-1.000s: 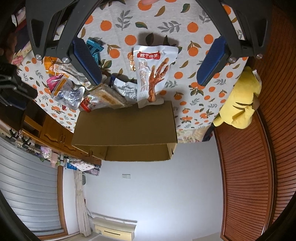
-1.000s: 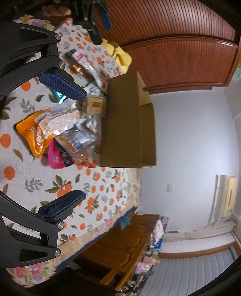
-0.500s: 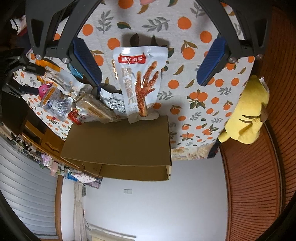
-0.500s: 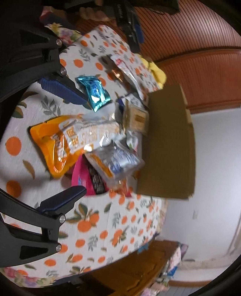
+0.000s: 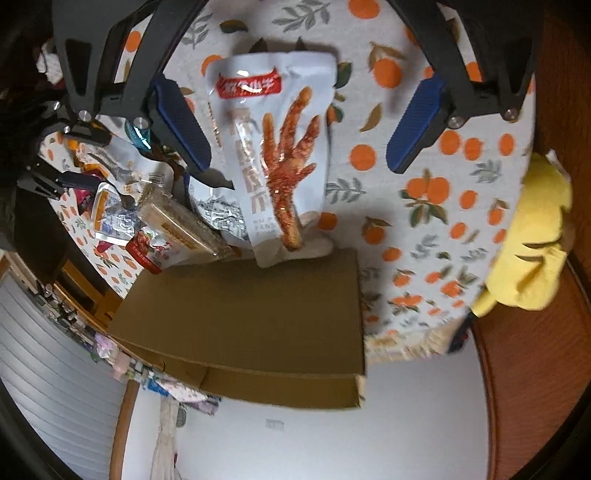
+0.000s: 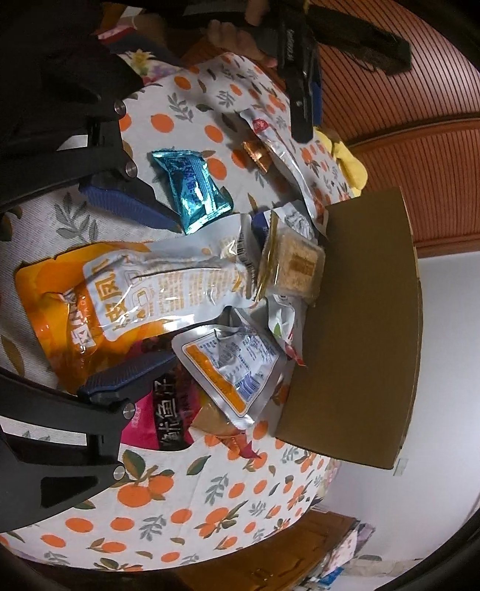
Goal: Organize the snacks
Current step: 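Lower the left tool onto the white chicken-feet packet while the right tool approaches the orange-and-white packet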
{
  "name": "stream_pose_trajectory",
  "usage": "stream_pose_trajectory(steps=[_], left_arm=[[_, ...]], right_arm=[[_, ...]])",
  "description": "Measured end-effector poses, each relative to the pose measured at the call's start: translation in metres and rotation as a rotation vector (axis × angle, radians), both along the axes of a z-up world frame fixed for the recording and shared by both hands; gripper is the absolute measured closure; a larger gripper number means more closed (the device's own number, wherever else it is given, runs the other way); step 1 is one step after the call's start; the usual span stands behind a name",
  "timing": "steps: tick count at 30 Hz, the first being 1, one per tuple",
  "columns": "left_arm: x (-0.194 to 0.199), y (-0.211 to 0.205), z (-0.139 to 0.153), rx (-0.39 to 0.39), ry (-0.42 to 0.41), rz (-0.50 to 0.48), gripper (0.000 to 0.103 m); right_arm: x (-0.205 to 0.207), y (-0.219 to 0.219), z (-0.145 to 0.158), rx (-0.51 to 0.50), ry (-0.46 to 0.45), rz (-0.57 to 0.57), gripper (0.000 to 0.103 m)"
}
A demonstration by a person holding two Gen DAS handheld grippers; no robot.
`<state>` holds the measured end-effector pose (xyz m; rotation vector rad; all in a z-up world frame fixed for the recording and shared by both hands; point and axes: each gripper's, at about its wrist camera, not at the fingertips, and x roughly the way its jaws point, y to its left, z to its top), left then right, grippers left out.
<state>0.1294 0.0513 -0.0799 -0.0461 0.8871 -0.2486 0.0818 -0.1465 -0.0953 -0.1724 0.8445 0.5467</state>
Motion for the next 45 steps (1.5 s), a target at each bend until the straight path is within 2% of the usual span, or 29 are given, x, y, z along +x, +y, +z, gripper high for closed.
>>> stream_pose_trajectory(steps=[8, 15, 18, 22, 24, 27, 33, 39, 45], left_arm=[[0.029, -0.006, -0.014, -0.041, 0.102, -0.028, 0.009], [0.040, -0.010, -0.022, -0.037, 0.139, -0.056, 0.021], [0.048, -0.008, -0.028, -0.047, 0.158, -0.066, 0.023], [0.052, -0.007, -0.028, -0.057, 0.150, -0.078, 0.025], [0.053, -0.009, -0.027, -0.055, 0.142, -0.095, 0.034], [0.052, -0.011, -0.027, -0.020, 0.133, -0.111, 0.035], [0.045, 0.004, -0.024, -0.021, 0.126, -0.095, 0.039], [0.038, 0.012, -0.027, -0.008, 0.128, -0.094, 0.037], [0.040, 0.000, -0.029, 0.068, 0.116, -0.103, 0.037]], right_arm=[[0.001, 0.003, -0.002, -0.012, 0.006, 0.011, 0.032], [0.003, 0.007, -0.005, -0.030, 0.005, 0.040, 0.032], [0.005, 0.006, -0.007, -0.027, 0.007, 0.042, 0.032], [0.005, 0.005, -0.007, -0.023, 0.004, 0.044, 0.032], [0.005, 0.006, -0.008, -0.031, -0.002, 0.047, 0.031], [0.004, 0.011, -0.009, -0.054, -0.015, 0.048, 0.031], [0.007, 0.013, -0.009, -0.068, -0.012, 0.058, 0.030], [0.017, 0.020, -0.008, -0.087, 0.010, 0.079, 0.030], [0.030, 0.029, -0.008, -0.102, 0.032, 0.099, 0.028]])
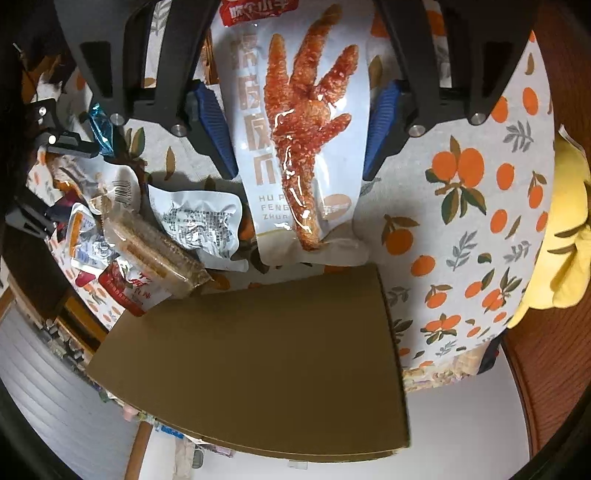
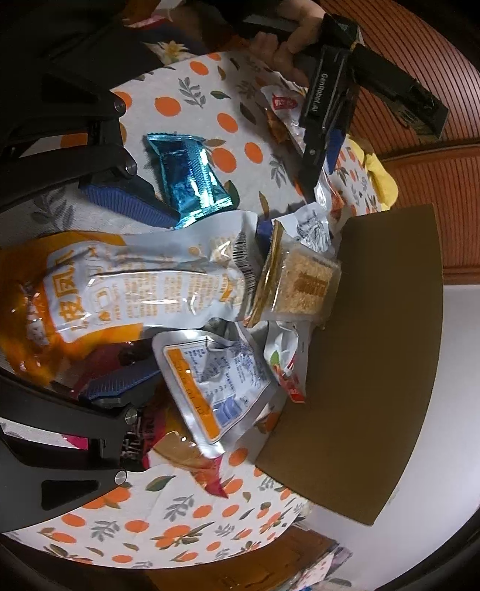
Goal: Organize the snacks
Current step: 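Lower the left tool onto the white chicken-feet packet while the right tool approaches the orange-and-white packet, then close the left tool on the chicken-feet packet while the right tool grips the orange-and-white packet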
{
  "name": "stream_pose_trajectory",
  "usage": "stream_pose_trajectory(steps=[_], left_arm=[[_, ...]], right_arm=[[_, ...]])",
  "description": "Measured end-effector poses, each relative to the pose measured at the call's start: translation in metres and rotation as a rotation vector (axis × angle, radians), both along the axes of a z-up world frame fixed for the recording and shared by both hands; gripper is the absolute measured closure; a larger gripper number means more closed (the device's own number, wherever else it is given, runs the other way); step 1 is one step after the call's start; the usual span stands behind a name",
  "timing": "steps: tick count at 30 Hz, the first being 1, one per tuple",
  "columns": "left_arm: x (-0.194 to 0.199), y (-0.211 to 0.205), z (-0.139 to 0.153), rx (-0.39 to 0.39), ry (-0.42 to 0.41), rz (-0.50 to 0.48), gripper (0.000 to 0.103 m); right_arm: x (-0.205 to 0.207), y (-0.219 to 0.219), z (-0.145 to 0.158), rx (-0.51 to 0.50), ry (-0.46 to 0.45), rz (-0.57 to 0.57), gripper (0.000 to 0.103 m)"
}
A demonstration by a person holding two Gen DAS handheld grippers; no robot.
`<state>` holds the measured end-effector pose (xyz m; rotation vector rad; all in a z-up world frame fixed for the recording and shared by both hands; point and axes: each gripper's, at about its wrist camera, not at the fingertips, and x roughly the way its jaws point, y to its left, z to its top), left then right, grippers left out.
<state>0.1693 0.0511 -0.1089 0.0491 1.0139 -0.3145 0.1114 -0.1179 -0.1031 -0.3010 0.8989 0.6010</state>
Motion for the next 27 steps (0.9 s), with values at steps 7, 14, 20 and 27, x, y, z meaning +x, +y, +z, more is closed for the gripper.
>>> stream_pose_trajectory(steps=[7, 14, 20, 27], left_arm=[[-0.007, 0.007, 0.010, -0.041, -0.042, 0.018, 0.049], [-0.010, 0.017, 0.011, -0.064, -0.054, 0.033, 0.058], [-0.013, 0.017, 0.008, -0.065, -0.054, 0.030, 0.056], [-0.015, 0.017, 0.008, -0.083, -0.066, 0.036, 0.058]], right_arm=[[0.006, 0.005, -0.001, -0.008, 0.012, 0.017, 0.032], [0.002, 0.002, 0.004, 0.016, 0.052, 0.062, 0.059], [-0.002, 0.001, 0.004, 0.018, 0.057, 0.066, 0.063], [-0.007, -0.001, 0.007, 0.022, 0.045, 0.065, 0.065]])
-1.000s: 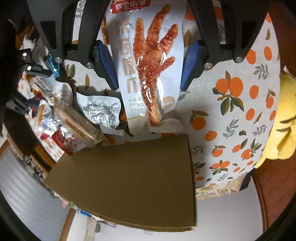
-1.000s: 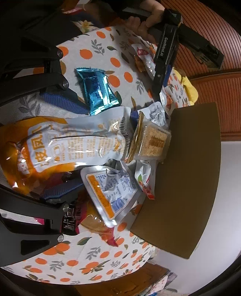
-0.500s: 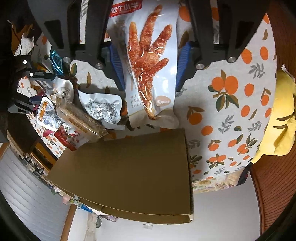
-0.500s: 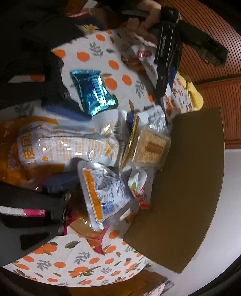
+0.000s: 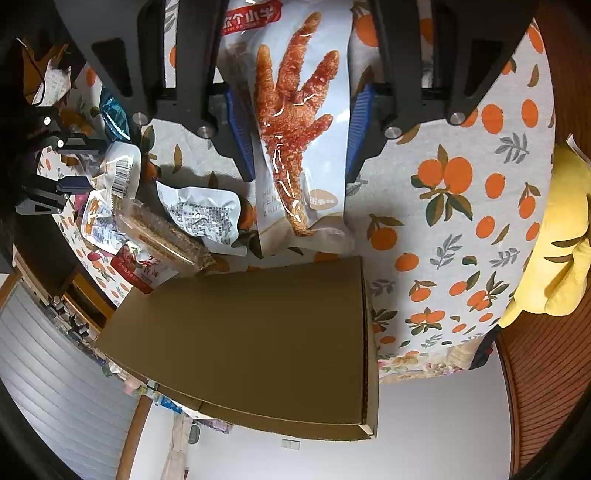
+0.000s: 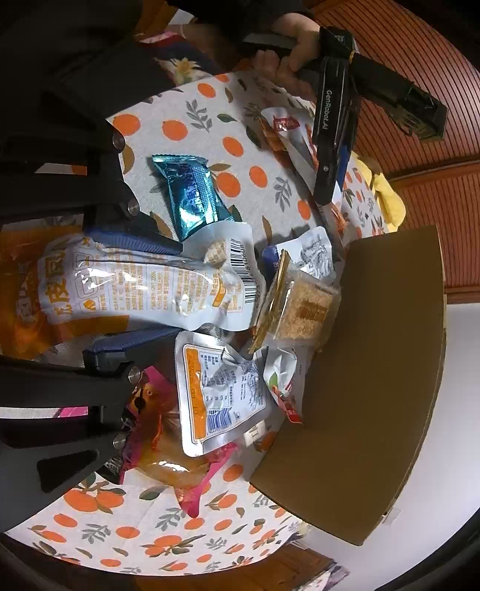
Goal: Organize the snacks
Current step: 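Close the left tool on the chicken-feet packet while the right tool grips the orange-and-white packet, then carry both packets over the box and open both tools to drop them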
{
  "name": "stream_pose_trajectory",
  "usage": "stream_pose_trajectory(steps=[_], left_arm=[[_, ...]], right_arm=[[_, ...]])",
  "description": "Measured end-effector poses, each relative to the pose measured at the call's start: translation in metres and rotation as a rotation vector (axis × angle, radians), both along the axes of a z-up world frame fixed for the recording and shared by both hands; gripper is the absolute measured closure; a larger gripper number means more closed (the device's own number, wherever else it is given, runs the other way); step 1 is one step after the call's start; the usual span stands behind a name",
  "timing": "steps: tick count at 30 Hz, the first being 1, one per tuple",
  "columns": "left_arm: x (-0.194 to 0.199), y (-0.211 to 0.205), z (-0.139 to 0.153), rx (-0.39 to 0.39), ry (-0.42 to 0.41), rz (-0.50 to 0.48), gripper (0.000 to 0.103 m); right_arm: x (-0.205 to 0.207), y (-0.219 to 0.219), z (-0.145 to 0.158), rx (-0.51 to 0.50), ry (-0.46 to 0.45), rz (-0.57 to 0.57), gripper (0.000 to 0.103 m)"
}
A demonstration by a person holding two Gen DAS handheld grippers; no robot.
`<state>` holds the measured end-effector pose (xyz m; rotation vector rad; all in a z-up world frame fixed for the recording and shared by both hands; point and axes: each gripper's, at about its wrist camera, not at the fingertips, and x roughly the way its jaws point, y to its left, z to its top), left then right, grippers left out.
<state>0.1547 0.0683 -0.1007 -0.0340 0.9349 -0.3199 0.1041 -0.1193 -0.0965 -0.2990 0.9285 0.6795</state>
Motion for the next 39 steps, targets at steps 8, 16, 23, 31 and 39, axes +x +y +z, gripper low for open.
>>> stream_pose_trajectory(steps=[8, 16, 23, 31, 39], left_arm=[[-0.011, 0.003, 0.005, -0.028, -0.035, 0.011, 0.058], [-0.027, 0.005, 0.021, -0.072, -0.091, 0.020, 0.058], [-0.036, 0.002, 0.045, -0.079, -0.148, 0.014, 0.058], [-0.038, -0.002, 0.074, -0.090, -0.201, -0.001, 0.058], [-0.026, -0.011, 0.109, -0.077, -0.264, -0.022, 0.058]], right_arm=[[-0.007, 0.002, 0.009, 0.049, -0.039, 0.002, 0.066], [-0.014, 0.004, 0.029, 0.089, -0.096, -0.003, 0.065], [-0.015, 0.001, 0.046, 0.112, -0.132, -0.014, 0.065], [-0.010, -0.005, 0.065, 0.133, -0.177, -0.039, 0.065], [0.006, -0.009, 0.097, 0.141, -0.240, -0.054, 0.065]])
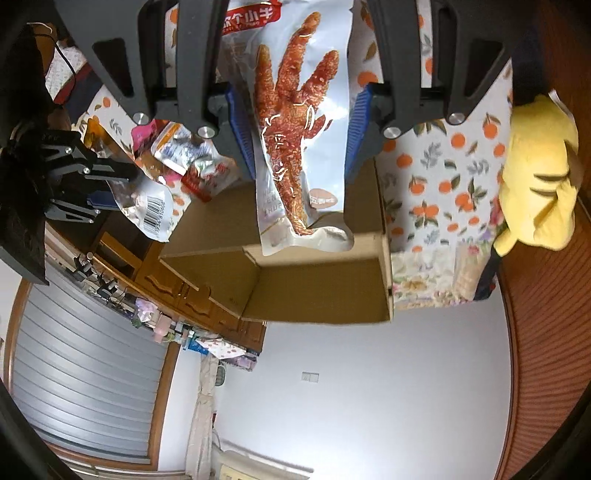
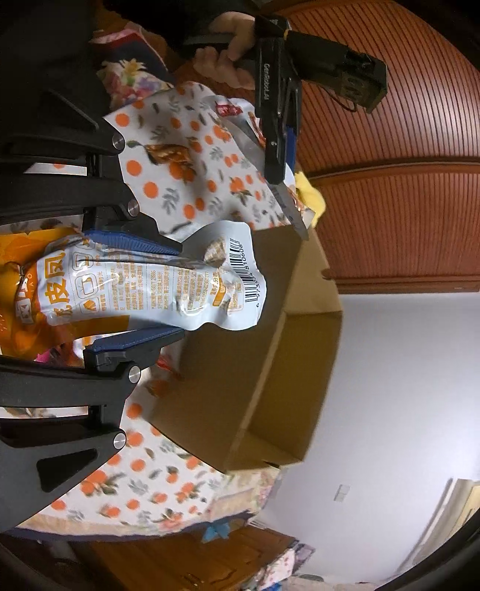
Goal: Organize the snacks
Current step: 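Carry both packets over the box and open both tools to drop them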
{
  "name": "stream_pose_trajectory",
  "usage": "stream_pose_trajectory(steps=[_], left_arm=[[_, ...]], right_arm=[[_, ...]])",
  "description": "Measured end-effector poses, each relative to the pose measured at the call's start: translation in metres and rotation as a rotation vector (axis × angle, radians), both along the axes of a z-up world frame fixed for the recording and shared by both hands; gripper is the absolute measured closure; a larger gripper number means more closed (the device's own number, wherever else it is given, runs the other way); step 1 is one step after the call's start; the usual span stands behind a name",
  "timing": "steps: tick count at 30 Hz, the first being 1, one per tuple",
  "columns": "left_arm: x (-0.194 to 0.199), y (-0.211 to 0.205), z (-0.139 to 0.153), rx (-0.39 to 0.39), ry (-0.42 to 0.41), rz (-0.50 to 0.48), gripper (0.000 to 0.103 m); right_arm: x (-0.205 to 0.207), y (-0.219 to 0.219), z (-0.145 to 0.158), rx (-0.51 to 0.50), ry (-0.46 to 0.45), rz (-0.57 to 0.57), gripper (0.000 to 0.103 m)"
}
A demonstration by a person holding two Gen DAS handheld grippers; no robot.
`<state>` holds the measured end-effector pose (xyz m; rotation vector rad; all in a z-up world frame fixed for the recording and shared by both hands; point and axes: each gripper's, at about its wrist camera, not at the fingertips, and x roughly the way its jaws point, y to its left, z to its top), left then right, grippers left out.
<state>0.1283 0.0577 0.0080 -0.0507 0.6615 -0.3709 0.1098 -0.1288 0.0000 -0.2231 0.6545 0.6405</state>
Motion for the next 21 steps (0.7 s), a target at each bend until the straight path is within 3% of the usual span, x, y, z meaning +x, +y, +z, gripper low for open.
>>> stream_pose_trajectory(steps=[8, 21], left_arm=[[0.027, -0.009, 0.032, 0.020, -0.049, -0.013, 0.058], [0.096, -0.014, 0.052, 0.041, -0.063, 0.016, 0.058]], right_arm=[[0.032, 0.006, 0.030, -0.011, -0.056, -0.009, 0.065], [0.103, 0.020, 0.058, -0.040, -0.111, -0.036, 0.065]])
